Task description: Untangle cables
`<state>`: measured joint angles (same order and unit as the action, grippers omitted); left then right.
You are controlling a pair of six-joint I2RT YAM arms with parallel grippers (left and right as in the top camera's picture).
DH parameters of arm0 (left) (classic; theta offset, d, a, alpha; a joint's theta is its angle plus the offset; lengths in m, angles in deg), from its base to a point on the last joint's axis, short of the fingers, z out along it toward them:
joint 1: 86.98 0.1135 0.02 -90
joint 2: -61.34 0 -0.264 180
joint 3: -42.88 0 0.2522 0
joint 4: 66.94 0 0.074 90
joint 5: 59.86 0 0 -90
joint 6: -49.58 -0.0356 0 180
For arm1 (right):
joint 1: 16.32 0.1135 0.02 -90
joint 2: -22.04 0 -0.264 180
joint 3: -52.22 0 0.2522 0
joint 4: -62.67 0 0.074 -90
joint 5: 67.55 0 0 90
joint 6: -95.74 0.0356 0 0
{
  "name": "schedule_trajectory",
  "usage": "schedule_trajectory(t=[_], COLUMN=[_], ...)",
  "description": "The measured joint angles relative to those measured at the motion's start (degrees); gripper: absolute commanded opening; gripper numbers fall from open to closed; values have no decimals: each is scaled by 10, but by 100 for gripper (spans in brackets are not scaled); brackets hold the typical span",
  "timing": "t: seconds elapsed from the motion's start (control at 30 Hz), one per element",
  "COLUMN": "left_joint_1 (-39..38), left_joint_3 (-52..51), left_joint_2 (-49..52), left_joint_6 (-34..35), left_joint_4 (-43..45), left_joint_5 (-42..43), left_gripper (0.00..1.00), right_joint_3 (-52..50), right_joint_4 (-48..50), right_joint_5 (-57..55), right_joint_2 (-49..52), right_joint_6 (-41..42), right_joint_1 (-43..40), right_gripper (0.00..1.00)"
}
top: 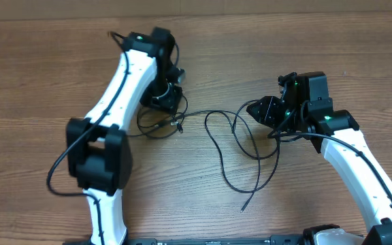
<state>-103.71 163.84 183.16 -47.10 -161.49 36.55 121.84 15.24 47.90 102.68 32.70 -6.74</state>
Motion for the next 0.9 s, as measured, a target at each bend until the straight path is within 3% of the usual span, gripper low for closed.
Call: schedule_trajectory(t=[0.07,0.17,0.5,0.7,0.9], left_joint_1=[-1,-1,-1,23,138], left_joint_3=[0,0,37,164,252], left_joint_2=[21,52,60,-55,-244], left_joint_6=[-10,-22,54,70,74], left_joint_4=[0,4,2,-8,33], left_joint_5=[-7,-22,-97,-102,-109], left_gripper=[35,5,4,4,4], right_joint_3=[0,0,0,0,0], right_joint_4=[0,0,0,0,0], right_joint_5=[-2,-4,-4,-6,-8], right_joint_2=[0,0,0,0,0], right_joint_6=[0,0,0,0,0], right_joint_1=[0,0,0,0,0], right_gripper=[38,38,39,39,39])
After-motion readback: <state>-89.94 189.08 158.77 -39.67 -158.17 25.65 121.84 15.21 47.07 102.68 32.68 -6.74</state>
